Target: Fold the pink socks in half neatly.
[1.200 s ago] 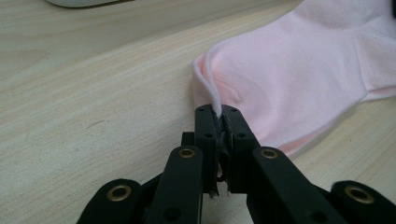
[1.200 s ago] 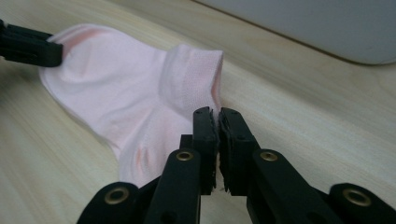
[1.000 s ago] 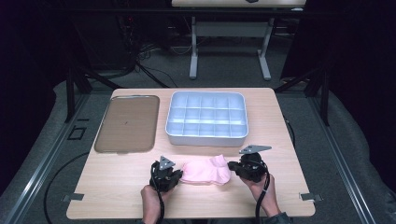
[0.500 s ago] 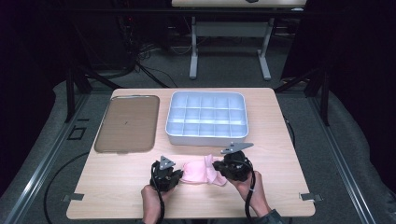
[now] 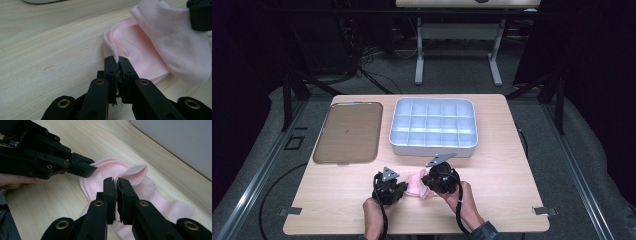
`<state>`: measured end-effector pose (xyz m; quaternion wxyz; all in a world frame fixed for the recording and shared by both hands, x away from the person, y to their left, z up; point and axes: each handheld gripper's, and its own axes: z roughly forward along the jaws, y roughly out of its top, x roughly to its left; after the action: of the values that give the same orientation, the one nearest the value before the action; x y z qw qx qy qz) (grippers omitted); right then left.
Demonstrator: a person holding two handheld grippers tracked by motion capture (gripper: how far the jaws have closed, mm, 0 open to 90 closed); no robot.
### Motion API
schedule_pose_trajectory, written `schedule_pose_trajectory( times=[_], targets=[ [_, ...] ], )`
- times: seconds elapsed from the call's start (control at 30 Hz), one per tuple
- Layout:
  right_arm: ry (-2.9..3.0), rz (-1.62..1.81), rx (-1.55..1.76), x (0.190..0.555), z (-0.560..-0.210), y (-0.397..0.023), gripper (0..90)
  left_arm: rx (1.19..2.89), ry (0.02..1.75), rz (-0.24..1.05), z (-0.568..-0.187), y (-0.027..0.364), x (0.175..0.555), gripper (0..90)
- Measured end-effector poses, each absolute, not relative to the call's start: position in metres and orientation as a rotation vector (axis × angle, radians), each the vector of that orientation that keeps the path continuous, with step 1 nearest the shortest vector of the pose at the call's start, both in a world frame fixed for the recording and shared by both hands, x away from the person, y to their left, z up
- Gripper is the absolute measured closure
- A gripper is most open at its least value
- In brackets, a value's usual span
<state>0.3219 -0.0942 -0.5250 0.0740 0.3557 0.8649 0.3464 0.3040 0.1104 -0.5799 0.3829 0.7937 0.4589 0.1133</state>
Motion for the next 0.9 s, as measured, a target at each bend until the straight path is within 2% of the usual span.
schedule_pose_trajectory(
  times=[0.7, 0.8, 0.9],
  targets=[
    [2.669, 1.207, 1.019, 0.329, -0.535, -0.075, 85.2, 2.024, 1.16, 0.286, -0.581, 0.112, 0.305, 86.1],
    [2.715, 1.221, 1.018, 0.333, -0.544, -0.075, 81.2, 2.015, 1.168, 0.28, -0.581, 0.112, 0.305, 86.0],
    [2.706, 1.328, 0.98, 0.334, -0.545, -0.082, 73.3, 2.013, 1.167, 0.28, -0.581, 0.112, 0.305, 86.0]
  ],
)
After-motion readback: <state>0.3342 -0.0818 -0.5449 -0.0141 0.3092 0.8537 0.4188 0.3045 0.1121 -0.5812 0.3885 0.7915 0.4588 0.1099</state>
